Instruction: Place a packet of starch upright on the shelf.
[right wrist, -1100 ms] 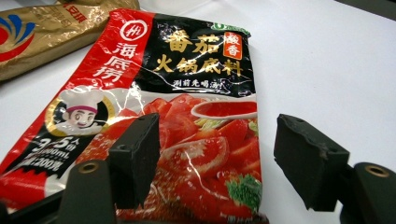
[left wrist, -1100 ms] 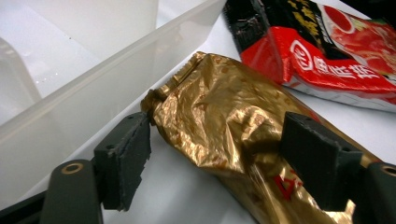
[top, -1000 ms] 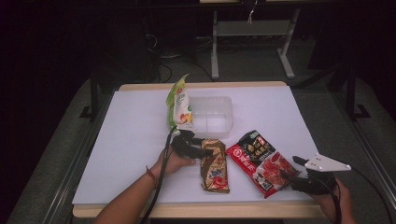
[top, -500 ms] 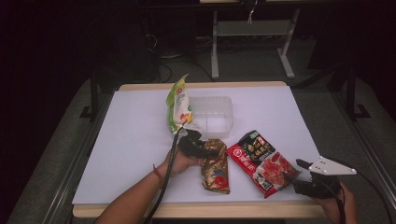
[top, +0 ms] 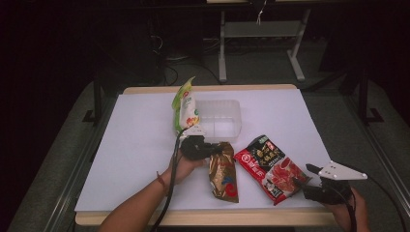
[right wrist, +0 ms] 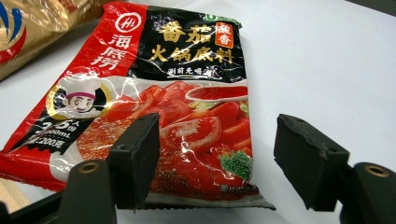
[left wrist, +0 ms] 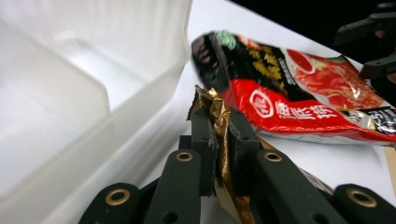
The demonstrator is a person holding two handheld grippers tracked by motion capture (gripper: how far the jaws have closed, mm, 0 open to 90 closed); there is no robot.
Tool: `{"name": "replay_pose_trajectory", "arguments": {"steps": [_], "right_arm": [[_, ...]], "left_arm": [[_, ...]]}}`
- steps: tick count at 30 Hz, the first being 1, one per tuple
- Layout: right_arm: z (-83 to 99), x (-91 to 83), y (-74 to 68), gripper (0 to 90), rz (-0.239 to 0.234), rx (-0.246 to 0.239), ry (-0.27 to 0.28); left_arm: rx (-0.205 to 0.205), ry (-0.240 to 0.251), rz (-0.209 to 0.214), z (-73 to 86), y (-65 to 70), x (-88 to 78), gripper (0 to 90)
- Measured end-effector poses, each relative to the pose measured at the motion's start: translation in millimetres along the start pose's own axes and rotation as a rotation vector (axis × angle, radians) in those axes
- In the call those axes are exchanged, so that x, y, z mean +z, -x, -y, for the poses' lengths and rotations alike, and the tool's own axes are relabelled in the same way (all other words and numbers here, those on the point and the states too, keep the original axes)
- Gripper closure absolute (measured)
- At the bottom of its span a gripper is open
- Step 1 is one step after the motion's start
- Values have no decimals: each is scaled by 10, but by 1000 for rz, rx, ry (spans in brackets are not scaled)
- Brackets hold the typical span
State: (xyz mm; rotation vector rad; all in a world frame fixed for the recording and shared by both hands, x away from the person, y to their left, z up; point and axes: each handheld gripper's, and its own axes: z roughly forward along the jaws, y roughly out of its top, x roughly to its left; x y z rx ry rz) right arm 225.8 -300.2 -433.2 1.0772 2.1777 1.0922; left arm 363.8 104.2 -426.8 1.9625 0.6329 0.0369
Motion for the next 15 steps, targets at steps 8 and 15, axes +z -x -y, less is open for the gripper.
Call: {"name": "replay_pose_trajectory", "arguments": {"steps": [8, 15], "right_arm": [[-22, 3, -12, 309, -2, -5, 5], [-44, 21, -2, 309, -5, -8, 12]], "left_arm": [[48, 162, -13, -131, 144, -342, 857], [74, 271, -11, -261, 270, -674, 866]]}}
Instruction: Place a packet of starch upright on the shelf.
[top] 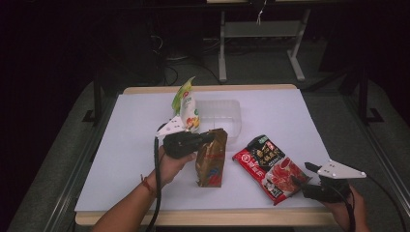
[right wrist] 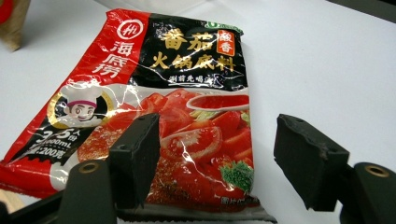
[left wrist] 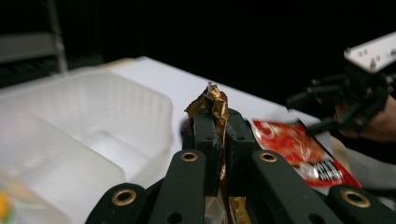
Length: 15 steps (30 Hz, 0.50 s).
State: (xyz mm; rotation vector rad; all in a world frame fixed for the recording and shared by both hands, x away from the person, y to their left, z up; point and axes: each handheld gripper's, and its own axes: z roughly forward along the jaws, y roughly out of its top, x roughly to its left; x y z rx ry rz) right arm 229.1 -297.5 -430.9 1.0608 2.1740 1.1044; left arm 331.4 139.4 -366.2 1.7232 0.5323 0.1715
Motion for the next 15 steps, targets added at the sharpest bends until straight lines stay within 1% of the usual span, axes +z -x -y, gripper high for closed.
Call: {"name": "replay_pose_trajectory", "arguments": {"steps": [1, 4, 5, 6, 7, 9, 11, 12, 14, 15], "right_arm": [[-5, 3, -3, 309, -1, 2, 1], [-18, 18, -6, 317, -2, -4, -3], [-22, 25, -5, 317, -1, -6, -4], [-24, 31, -6, 316, -1, -5, -6], [-26, 37, -6, 317, -2, -3, -8], [-27, 44, 0, 316, -2, -5, -8], [-28, 48, 4, 316, -1, -4, -8], [-28, 47, 6, 316, -2, -5, -6], [-30, 40, 5, 317, -2, -3, -2], [-30, 34, 8, 316, -2, -1, 2]], "left_arm": [[0, 14, -12, -18, 16, -30, 866], [1, 38, -23, -63, 35, -94, 867], [-10, 52, -31, -72, 29, -117, 867], [-23, 65, -29, -86, 12, -143, 867], [-23, 75, -39, -97, 3, -163, 868], [-29, 88, -42, -123, -15, -191, 868], [-22, 105, -67, -160, -19, -219, 868], [-29, 117, -62, -181, -26, -228, 868], [-26, 132, -79, -224, -28, -249, 868], [-31, 139, -76, -238, -31, -251, 868]]}}
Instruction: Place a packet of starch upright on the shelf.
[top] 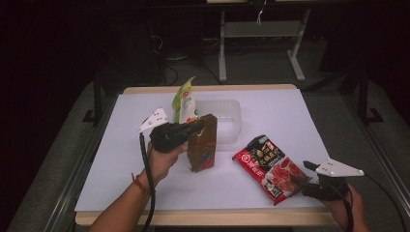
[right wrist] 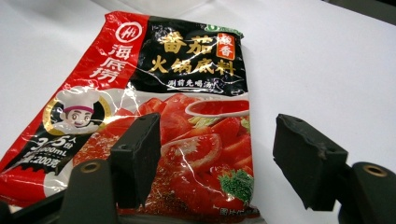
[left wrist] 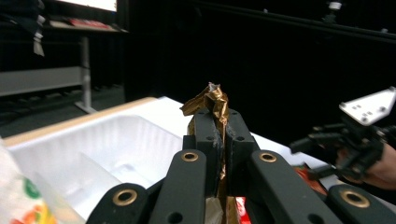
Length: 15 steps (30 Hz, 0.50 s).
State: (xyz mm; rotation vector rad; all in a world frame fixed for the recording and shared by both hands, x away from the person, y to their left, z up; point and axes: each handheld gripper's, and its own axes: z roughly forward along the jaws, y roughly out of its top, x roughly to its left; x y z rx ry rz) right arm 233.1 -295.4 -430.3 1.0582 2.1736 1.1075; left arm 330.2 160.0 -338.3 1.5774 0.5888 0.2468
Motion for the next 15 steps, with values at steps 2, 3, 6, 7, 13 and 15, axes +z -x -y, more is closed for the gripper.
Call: {"name": "replay_pose_trajectory", "arguments": {"steps": [2, 3, 6, 7, 13, 15], "right_arm": [[1, -8, 0, 316, -1, 8, 4], [0, -12, 1, 316, -1, 8, 7], [-3, -25, 1, 316, 0, 12, 18], [-2, -28, 2, 316, 2, 16, 19], [5, -41, 4, 316, 6, 19, 18], [7, -44, 5, 316, 6, 20, 18]], "left_arm": [[7, 17, -11, -47, 3, -8, 869], [13, 21, -15, -77, 5, -9, 869], [33, 42, -45, -167, 2, -8, 869], [41, 44, -54, -188, -1, -5, 869], [57, 90, -103, -360, -56, 13, 869], [76, 87, -140, -409, -75, 46, 869]]}}
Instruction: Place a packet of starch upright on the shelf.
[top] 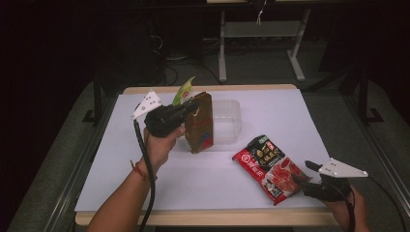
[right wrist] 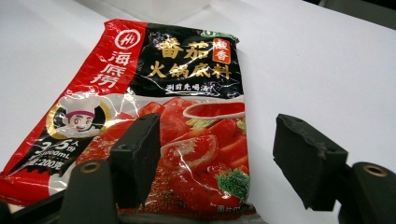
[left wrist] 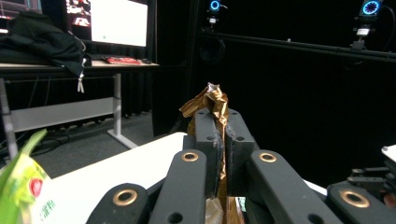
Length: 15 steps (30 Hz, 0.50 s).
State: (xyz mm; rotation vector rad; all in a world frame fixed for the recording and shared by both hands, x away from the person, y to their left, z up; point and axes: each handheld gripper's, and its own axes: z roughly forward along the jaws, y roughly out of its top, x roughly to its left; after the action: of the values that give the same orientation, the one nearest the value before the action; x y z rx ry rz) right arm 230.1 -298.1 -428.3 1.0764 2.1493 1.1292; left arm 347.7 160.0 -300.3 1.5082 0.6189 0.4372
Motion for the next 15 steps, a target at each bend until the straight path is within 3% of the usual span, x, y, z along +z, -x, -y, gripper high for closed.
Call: {"name": "replay_pose_trajectory", "arguments": {"steps": [10, 15], "right_arm": [[5, 17, -5, 310, -26, -6, -1], [1, 13, -18, 310, -29, -10, 2]], "left_arm": [[17, -5, -99, 8, -167, 275, 869], [0, -26, -135, 87, -256, 398, 868]]}}
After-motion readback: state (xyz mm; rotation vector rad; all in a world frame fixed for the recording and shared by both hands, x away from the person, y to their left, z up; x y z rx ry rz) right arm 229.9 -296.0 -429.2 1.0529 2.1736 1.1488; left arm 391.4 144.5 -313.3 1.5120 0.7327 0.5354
